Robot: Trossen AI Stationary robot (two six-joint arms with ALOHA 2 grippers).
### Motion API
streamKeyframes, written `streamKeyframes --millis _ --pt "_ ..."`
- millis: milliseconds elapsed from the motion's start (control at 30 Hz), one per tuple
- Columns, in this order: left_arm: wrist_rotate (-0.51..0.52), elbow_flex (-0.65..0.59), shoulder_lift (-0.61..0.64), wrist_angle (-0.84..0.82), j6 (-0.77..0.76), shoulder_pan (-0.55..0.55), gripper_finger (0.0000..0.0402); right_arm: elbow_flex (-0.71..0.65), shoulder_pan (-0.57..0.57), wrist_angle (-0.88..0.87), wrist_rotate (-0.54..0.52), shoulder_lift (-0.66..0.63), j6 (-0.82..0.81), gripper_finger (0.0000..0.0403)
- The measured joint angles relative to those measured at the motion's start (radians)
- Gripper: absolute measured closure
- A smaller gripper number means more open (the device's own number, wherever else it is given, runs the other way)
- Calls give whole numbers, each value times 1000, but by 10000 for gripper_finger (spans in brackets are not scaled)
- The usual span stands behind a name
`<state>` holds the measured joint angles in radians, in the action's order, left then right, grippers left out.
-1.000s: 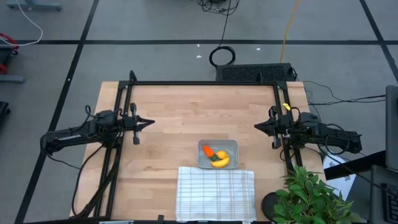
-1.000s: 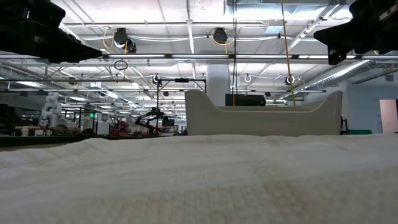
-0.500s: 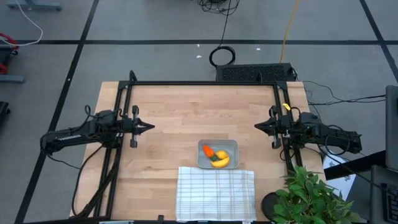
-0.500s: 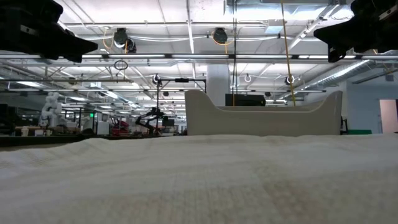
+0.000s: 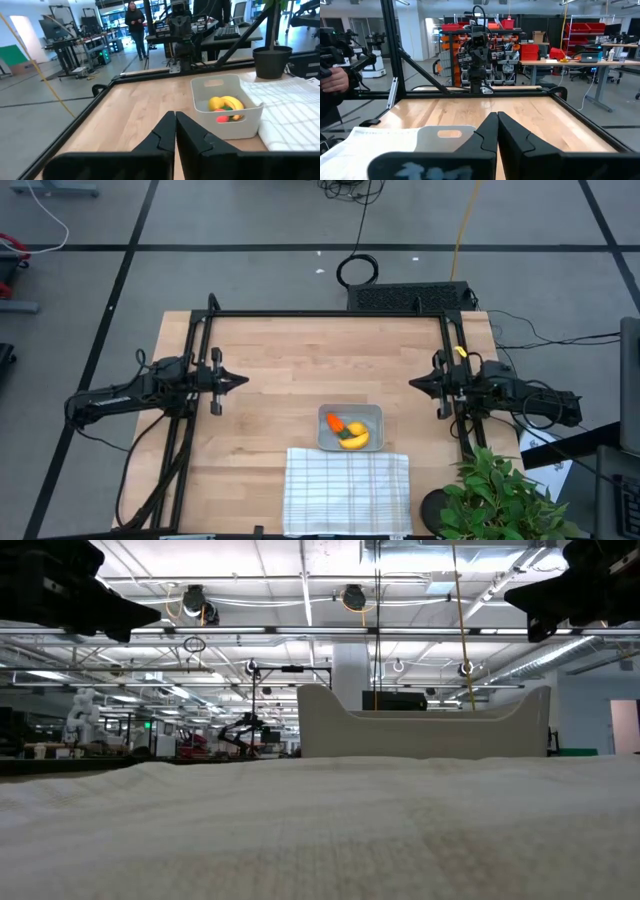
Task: Pick and placing Produce into tupperware
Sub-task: Return to Home Position
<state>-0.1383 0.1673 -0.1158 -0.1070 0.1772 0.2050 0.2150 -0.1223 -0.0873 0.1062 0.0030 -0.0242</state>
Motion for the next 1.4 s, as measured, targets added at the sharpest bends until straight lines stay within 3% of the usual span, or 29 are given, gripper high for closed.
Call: streamKeyframes --millis 567,1400 --pt "-36 -13 -2 -7 -15 0 399 -138 0 151 3 0 -64 403" --pt "-46 -48 -3 25 -23 0 390 -142 0 181 3 0 -61 403"
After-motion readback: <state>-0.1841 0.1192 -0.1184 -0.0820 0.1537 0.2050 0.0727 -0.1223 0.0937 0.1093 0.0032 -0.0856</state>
